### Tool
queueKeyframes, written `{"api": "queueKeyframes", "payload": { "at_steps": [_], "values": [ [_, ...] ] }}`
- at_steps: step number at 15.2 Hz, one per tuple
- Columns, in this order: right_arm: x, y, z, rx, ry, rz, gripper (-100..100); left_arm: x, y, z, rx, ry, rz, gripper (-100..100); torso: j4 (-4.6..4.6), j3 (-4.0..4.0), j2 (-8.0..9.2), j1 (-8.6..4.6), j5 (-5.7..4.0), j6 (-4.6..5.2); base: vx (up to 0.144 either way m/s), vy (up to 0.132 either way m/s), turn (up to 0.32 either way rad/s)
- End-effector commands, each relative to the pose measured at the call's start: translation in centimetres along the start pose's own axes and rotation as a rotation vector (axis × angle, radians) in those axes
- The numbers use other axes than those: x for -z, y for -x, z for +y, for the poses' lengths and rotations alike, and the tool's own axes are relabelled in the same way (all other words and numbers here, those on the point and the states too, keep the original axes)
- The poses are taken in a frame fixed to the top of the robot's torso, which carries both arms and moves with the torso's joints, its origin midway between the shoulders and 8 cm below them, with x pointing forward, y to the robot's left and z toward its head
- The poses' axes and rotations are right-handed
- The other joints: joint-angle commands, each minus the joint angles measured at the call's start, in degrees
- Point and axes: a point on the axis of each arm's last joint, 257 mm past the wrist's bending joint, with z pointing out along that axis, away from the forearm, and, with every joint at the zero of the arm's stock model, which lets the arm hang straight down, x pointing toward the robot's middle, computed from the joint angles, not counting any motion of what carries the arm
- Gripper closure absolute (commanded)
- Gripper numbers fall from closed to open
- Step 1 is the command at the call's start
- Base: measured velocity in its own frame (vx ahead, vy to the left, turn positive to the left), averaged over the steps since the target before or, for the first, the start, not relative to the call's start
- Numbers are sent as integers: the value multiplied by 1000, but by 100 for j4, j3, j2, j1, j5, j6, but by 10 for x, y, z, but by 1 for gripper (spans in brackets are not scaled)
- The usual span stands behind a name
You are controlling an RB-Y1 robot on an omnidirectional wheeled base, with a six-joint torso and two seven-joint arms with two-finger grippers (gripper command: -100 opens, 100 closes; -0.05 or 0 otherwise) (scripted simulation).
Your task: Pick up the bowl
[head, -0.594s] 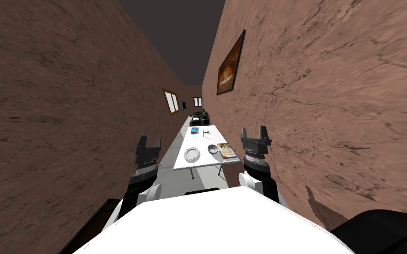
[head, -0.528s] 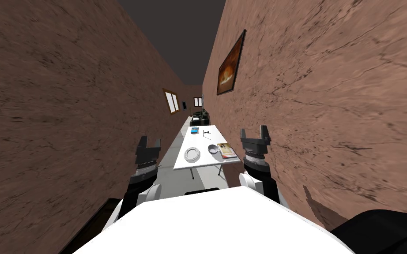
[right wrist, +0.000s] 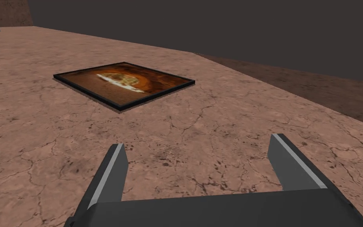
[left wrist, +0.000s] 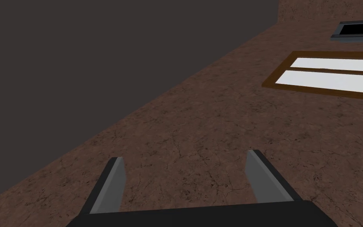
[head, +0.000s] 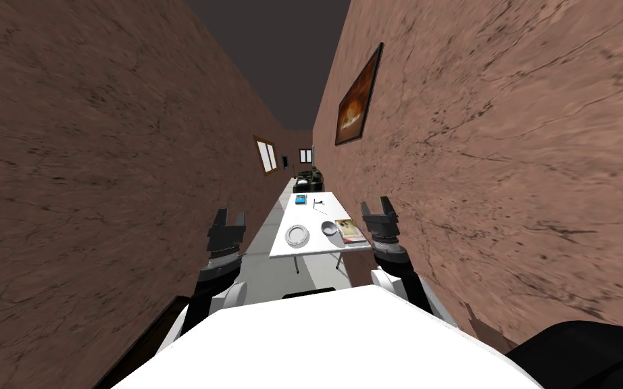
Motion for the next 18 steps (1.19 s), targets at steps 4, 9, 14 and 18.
{"api": "queueKeyframes", "payload": {
  "at_steps": [4, 9, 14, 18],
  "values": [
    [14, -10, -37, 98, -105, 126, -100, 0, 0, 0, 0, 0, 0, 0, 0, 0, -1, 2, 1, 1, -9, 35, 86],
    [31, -16, -69, 190, -193, 246, -100, 0, 0, 0, 0, 0, 0, 0, 0, 0, -1, 1, 1, 2, -8, 36, 85],
    [54, -16, -102, 296, -284, 371, -100, 0, 0, 0, 0, 0, 0, 0, 0, 1, 1, 8, 2, 0, -13, 47, 113],
    [82, -7, -135, 408, -376, 489, -100, 0, 0, 0, 0, 0, 0, 0, 0, 1, 1, 14, 3, 0, -12, 63, 142]
  ]
}}
